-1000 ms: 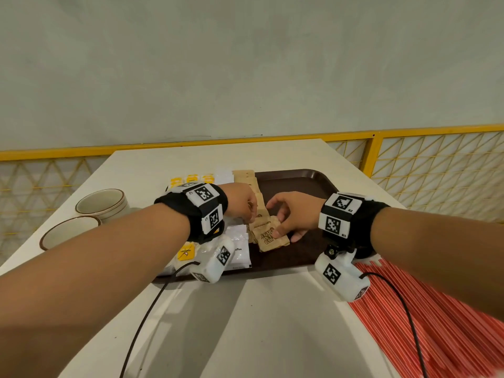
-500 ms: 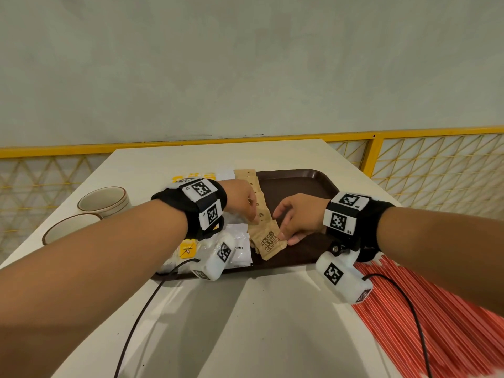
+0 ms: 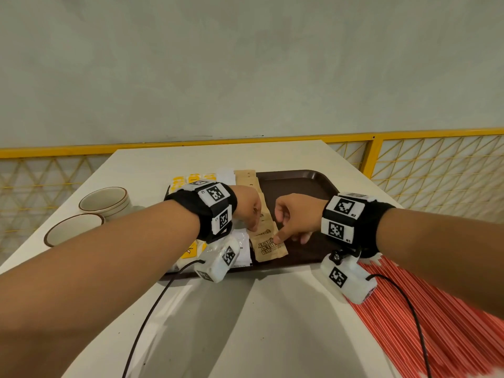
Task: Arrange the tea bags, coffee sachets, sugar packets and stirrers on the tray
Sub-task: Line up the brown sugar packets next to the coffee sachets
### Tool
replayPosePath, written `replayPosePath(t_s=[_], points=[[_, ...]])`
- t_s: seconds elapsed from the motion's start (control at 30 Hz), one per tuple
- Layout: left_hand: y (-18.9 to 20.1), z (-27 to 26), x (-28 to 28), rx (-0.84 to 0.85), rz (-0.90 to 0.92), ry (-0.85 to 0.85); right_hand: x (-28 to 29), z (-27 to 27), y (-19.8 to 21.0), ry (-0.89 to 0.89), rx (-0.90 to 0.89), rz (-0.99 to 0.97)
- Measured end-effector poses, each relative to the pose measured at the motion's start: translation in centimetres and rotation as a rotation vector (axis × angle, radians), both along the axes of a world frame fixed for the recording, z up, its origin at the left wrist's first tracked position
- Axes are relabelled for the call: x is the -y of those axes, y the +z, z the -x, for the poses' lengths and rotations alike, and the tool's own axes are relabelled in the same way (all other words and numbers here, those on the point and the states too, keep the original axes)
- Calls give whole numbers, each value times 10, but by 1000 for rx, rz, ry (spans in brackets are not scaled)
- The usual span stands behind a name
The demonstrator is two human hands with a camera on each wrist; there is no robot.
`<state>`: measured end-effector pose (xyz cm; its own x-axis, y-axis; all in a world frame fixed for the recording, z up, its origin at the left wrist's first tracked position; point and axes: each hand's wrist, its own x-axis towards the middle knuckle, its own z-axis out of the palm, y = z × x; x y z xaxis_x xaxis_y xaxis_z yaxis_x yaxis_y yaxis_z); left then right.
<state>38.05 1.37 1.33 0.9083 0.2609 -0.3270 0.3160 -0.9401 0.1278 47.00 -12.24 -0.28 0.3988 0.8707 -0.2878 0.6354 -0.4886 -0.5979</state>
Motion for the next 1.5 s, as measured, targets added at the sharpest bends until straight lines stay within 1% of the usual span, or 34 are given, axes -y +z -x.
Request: replayPosePath(t_s=[0.03,0.1,0.2,0.27,0.4,0.5,0.67,0.77,0.93,1.1,1.2,1.3,1.37,1.5], points=[[0,-1,0,-6,-14,-7,-1,1,3,72,116,-34],[-1,-2,1,-18,-28,-22,-1,6,7,231,243,-79],[-2,-4,1,-10,-34,-32,-3,14,4,415,317,17],[-3,-4,0,6,-37,-30,-4,17,0,460,373,74],[-6,-3,-4,30,-53,-25,-8,17,0,454,453,49],[-4,-2,-9,65,-17,-22,-9,17,1,472,515,55],[10,-1,-22,220,20,58,-9,14,1,444,500,53],[12,0,-30,244,18,100,-12,13,-2,415,503,30],[8,3,-36,232,28,129,-18,11,-5,377,511,9],[6,3,-35,209,42,106,-21,10,-6,369,547,4],[8,4,-31,204,68,103,-20,9,-6,341,505,-11],[10,6,-24,163,88,81,-16,8,-3,339,472,-5],[7,5,-17,128,62,58,-13,9,-1,350,482,14],[0,-2,-7,37,-64,29,-13,13,2,370,527,45]])
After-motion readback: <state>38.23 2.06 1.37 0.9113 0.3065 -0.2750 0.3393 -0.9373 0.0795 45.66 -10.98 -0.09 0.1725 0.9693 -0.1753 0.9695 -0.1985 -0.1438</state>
